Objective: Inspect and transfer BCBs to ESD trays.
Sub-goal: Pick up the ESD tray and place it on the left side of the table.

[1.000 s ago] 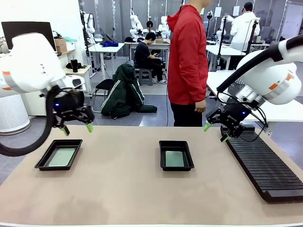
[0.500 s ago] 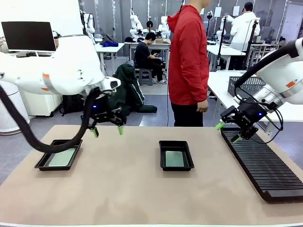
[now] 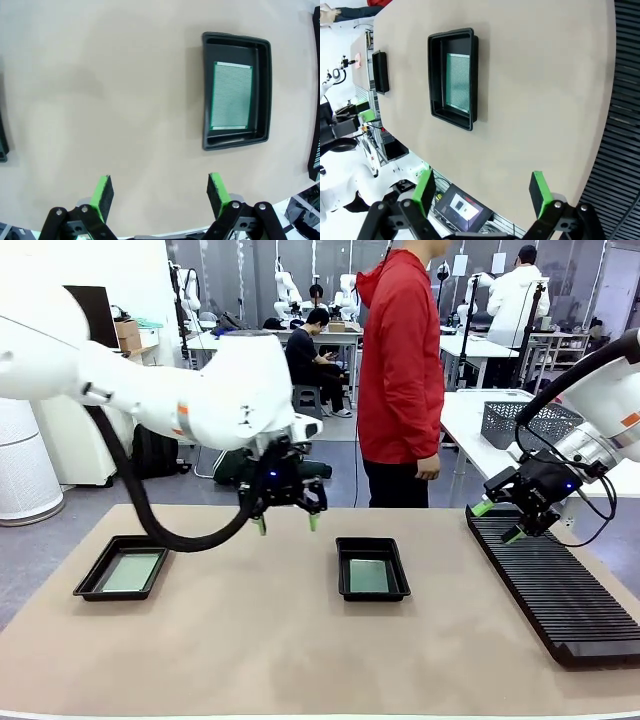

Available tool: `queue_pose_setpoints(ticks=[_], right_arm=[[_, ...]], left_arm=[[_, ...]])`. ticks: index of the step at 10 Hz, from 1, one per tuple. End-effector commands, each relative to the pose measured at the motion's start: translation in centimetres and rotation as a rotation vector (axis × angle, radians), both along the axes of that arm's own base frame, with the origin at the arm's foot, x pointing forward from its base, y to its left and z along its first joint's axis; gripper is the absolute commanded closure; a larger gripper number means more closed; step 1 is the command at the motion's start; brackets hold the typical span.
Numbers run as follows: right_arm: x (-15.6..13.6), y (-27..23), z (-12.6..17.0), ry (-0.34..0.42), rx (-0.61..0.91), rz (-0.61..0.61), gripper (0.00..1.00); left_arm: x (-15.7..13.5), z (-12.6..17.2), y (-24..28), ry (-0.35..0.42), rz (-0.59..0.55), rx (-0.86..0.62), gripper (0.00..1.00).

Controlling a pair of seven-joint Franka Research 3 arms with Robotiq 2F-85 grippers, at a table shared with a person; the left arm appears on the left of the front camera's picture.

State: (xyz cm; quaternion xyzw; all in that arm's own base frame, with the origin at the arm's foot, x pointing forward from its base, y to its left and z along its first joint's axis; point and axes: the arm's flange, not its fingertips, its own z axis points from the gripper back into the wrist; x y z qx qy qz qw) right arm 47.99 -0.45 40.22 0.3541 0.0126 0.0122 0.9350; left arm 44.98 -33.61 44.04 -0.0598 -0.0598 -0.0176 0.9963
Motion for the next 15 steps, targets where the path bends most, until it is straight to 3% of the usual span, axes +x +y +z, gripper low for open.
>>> queue_pose_setpoints(ticks=[1, 7, 15], right_arm=[[-0.1, 0.8, 0.4, 0.005, -0.005, -0.007, 0.00], [-0.1, 0.8, 0.4, 0.005, -0.005, -0.007, 0.00], [-0.1, 0.8, 0.4, 0.005, -0.005, -0.007, 0.00]], left_arm=[[1.5, -0.8, -3.1, -0.023, -0.001, 0.028, 0.00], [3.5, -5.4, -10.1, -0.006, -0.004, 0.097, 0.00], [5.6, -12.1, -11.1, -0.003, 0.014, 0.089, 0.00]])
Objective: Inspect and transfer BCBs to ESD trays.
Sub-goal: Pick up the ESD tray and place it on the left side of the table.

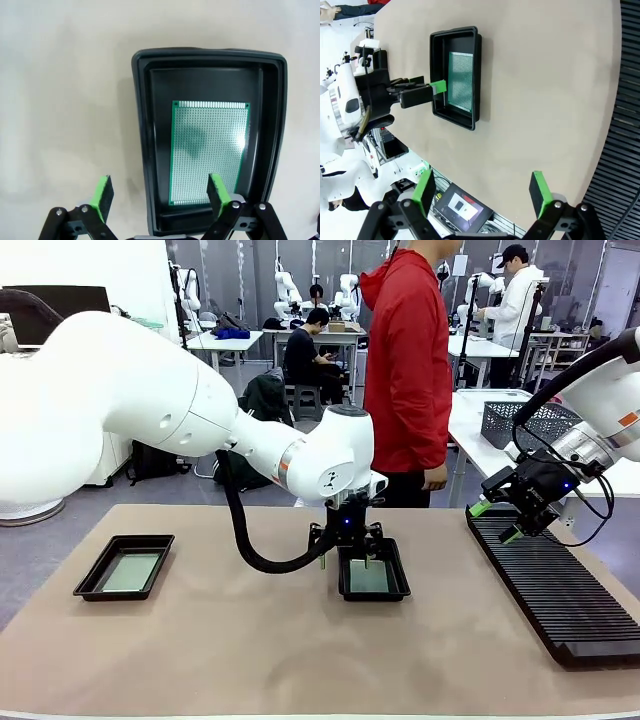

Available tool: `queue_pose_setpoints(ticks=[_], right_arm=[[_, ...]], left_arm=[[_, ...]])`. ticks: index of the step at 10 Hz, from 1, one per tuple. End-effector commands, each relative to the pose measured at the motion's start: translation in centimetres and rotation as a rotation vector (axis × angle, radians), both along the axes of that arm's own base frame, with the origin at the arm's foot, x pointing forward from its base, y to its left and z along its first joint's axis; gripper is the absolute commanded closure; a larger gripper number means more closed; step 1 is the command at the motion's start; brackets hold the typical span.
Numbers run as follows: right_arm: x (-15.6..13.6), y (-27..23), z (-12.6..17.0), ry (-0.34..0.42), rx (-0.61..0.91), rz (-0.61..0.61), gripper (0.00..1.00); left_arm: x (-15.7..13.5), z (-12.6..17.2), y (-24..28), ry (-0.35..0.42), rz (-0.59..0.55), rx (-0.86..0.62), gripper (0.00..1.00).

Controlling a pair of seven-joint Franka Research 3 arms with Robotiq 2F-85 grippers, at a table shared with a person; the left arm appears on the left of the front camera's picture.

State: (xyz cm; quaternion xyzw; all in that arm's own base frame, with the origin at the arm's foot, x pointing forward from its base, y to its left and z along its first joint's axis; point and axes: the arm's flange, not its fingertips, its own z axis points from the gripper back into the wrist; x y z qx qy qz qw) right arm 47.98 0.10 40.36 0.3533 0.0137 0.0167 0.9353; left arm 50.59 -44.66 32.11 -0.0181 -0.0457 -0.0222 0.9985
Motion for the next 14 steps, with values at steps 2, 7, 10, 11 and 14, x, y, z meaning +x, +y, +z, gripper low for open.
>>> queue_pose_setpoints(ticks=[2, 7, 10, 11, 14], right_arm=[[-0.13, 0.27, 0.21, 0.006, -0.003, -0.017, 0.00], [-0.13, 0.27, 0.21, 0.006, -0.003, -0.017, 0.00], [-0.13, 0.27, 0.21, 0.006, -0.003, -0.017, 0.00], [-0.13, 0.27, 0.21, 0.006, -0.003, -0.017, 0.00], [-0.13, 0.27, 0.21, 0.006, -0.003, -0.017, 0.00]], left_arm=[[-0.05, -0.55, -0.01, -0.048, 0.025, -0.004, 0.06], [-0.06, -1.08, 0.29, -0.057, 0.034, 0.019, 0.29], [-0.04, -1.14, 0.63, -0.064, 0.039, 0.020, 0.43], [-0.05, -1.13, 0.71, -0.064, 0.042, 0.016, 0.48], [-0.01, -1.22, 0.98, -0.061, 0.050, 0.009, 0.62]])
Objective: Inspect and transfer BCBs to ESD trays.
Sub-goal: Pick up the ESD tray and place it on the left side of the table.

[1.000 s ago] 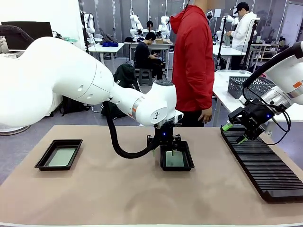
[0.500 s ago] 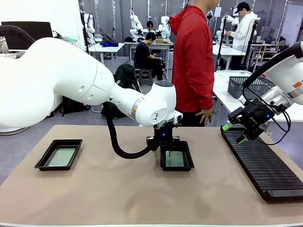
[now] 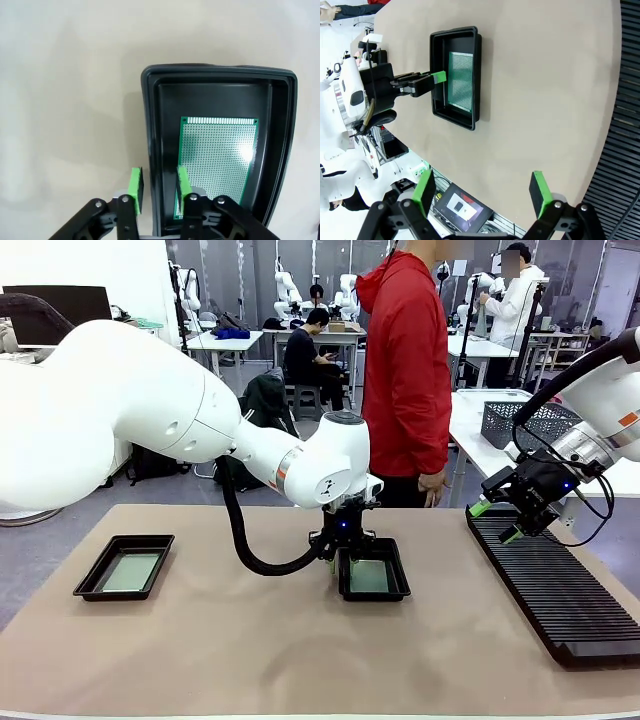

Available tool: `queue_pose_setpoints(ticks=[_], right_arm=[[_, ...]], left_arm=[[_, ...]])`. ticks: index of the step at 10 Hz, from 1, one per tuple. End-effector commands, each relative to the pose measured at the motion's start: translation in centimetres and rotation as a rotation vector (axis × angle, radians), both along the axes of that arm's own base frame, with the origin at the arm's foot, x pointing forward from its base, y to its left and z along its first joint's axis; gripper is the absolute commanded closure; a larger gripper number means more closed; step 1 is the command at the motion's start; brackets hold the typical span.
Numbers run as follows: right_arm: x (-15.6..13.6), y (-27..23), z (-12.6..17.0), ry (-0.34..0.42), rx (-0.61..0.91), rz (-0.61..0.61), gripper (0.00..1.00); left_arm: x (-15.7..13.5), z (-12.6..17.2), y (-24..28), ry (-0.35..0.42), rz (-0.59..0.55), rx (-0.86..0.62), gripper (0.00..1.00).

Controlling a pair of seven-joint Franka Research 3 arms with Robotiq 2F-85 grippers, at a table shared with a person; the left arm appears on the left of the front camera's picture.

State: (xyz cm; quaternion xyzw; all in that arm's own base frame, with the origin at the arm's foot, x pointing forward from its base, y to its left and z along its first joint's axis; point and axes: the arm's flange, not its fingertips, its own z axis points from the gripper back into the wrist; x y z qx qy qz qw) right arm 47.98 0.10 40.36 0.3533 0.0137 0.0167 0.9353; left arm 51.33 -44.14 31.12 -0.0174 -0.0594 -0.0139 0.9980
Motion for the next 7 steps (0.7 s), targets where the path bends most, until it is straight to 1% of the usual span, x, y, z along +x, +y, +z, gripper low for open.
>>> queue_pose_setpoints(ticks=[1, 3, 4, 5, 6, 7], right_arm=[[-0.13, 0.27, 0.21, 0.006, -0.003, -0.017, 0.00], [-0.13, 0.27, 0.21, 0.006, -0.003, -0.017, 0.00], [-0.13, 0.27, 0.21, 0.006, -0.003, -0.017, 0.00], [-0.13, 0.27, 0.21, 0.006, -0.003, -0.017, 0.00], [-0.13, 0.27, 0.21, 0.006, -0.003, -0.017, 0.00], [-0.13, 0.27, 0.21, 0.006, -0.003, -0.017, 0.00]], left_arm=[[-0.72, -0.15, 0.48, -0.038, 0.034, 0.003, 0.67], [-0.69, -0.01, 0.55, -0.040, 0.036, 0.000, 0.77], [-0.67, 0.03, 0.59, -0.042, 0.040, -0.002, 0.71], [-0.62, 0.03, 0.60, -0.041, 0.040, -0.002, 0.86], [-0.58, 0.02, 0.62, -0.041, 0.040, -0.004, 0.80], [-0.53, 0.08, 0.69, -0.041, 0.044, -0.006, 0.95]])
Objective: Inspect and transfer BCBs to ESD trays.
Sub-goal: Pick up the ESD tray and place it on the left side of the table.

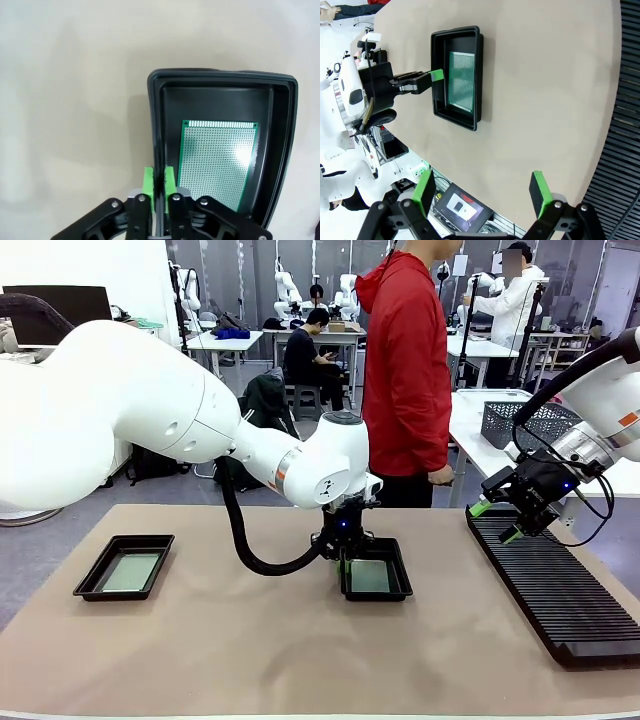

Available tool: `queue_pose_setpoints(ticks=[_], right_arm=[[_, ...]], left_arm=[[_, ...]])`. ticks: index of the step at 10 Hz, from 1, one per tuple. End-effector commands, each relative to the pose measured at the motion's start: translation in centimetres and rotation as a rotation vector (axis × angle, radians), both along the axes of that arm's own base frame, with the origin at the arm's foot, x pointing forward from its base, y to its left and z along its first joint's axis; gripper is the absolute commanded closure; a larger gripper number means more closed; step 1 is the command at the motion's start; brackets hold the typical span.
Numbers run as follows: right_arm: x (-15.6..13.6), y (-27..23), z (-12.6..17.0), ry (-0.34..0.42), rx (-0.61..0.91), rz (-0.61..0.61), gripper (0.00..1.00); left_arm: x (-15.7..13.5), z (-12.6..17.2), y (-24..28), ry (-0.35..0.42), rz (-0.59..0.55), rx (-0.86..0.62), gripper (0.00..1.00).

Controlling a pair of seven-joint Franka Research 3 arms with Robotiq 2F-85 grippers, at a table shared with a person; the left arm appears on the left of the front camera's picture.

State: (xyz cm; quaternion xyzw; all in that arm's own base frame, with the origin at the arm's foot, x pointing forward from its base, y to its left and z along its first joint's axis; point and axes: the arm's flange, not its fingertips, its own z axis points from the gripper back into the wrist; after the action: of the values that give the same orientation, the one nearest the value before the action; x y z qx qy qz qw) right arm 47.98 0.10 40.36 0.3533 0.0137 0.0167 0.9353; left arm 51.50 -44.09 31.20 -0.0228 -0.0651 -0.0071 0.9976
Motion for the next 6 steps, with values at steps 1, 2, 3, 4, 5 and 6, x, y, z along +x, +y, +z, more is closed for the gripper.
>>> queue_pose_setpoints(ticks=[1, 2, 3, 4, 5, 6], right_arm=[[-0.13, 0.27, 0.21, 0.006, -0.003, -0.017, 0.00], [-0.13, 0.27, 0.21, 0.006, -0.003, -0.017, 0.00], [-0.13, 0.27, 0.21, 0.006, -0.003, -0.017, 0.00], [-0.13, 0.27, 0.21, 0.006, -0.003, -0.017, 0.00], [-0.13, 0.27, 0.21, 0.006, -0.003, -0.017, 0.00], [-0.13, 0.27, 0.21, 0.006, -0.003, -0.017, 0.00]], left_arm=[[-0.66, -0.07, 0.69, -0.027, 0.034, 0.005, 0.89], [-0.63, -0.13, 0.78, -0.026, 0.039, 0.005, 1.00], [-0.61, -0.15, 0.86, -0.026, 0.042, 0.004, 0.99], [-0.61, -0.12, 0.88, -0.027, 0.044, 0.001, 1.00], [-0.62, -0.11, 0.90, -0.026, 0.044, -0.002, 1.00], [-0.63, -0.11, 0.93, -0.021, 0.039, -0.007, 1.00]])
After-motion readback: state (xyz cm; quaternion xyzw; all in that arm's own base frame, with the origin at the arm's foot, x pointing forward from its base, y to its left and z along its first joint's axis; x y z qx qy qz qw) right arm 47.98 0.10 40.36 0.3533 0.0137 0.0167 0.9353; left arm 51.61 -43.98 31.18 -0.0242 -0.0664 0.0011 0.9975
